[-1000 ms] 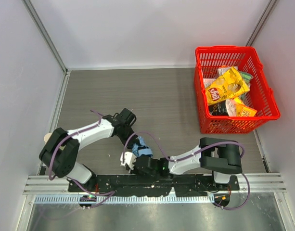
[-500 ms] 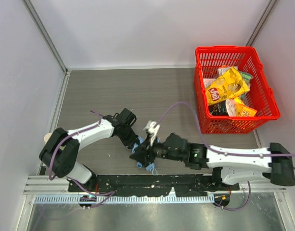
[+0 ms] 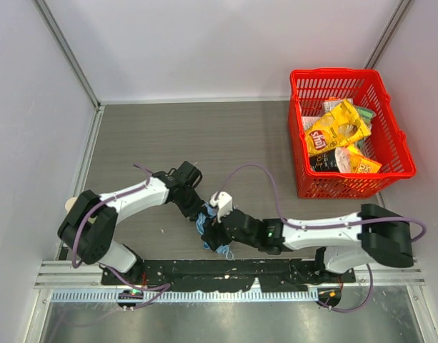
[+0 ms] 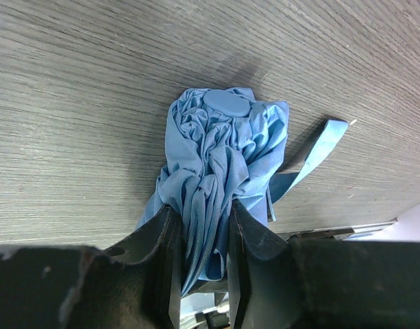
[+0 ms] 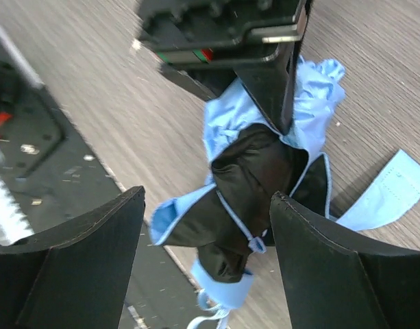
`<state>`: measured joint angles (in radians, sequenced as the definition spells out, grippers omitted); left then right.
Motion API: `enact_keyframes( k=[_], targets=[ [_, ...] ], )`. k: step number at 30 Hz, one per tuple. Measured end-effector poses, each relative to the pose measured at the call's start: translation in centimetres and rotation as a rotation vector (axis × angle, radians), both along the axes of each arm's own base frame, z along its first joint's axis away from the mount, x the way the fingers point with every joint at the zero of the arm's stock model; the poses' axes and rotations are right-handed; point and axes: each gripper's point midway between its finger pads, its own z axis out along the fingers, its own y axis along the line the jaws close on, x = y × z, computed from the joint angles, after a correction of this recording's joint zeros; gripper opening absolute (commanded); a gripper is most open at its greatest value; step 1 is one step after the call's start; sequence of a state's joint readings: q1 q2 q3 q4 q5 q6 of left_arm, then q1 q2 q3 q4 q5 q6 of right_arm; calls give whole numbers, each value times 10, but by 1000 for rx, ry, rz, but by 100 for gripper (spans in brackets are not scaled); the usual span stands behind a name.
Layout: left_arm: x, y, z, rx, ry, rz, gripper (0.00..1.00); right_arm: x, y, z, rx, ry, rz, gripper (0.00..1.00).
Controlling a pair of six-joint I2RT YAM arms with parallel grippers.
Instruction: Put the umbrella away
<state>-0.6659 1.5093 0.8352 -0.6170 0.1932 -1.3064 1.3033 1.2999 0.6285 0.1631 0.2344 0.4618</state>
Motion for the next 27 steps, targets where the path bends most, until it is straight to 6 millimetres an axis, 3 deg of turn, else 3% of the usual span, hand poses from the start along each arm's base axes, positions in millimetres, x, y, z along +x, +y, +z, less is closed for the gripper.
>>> enact_keyframes(
  k=[3, 13, 16, 19, 22, 24, 25, 27],
  targets=[
    [0, 0, 0, 1, 0, 1, 0, 5, -1, -28, -125, -48, -19, 78],
    [0, 0, 2, -4, -4, 4, 0, 39, 3, -55, -291, -181, -131, 74],
    [0, 0, 2, -4, -4, 6, 0, 42, 4, -62, -304, -186, -145, 64],
    [1, 0, 2, -4, -4, 9, 0, 43, 8, -68, -301, -189, -145, 44],
    [0, 1, 2, -4, -6, 19, 0, 46, 8, -70, -304, -199, -161, 31],
    [0, 1, 2, -3, -8, 26, 0, 47, 9, -71, -303, -207, -172, 17],
    [1, 2, 2, -2, -11, 29, 0, 48, 9, -71, -299, -212, -183, 4],
    [2, 4, 2, 2, -21, 39, 0, 50, 10, -71, -296, -218, -190, 1]
  ],
)
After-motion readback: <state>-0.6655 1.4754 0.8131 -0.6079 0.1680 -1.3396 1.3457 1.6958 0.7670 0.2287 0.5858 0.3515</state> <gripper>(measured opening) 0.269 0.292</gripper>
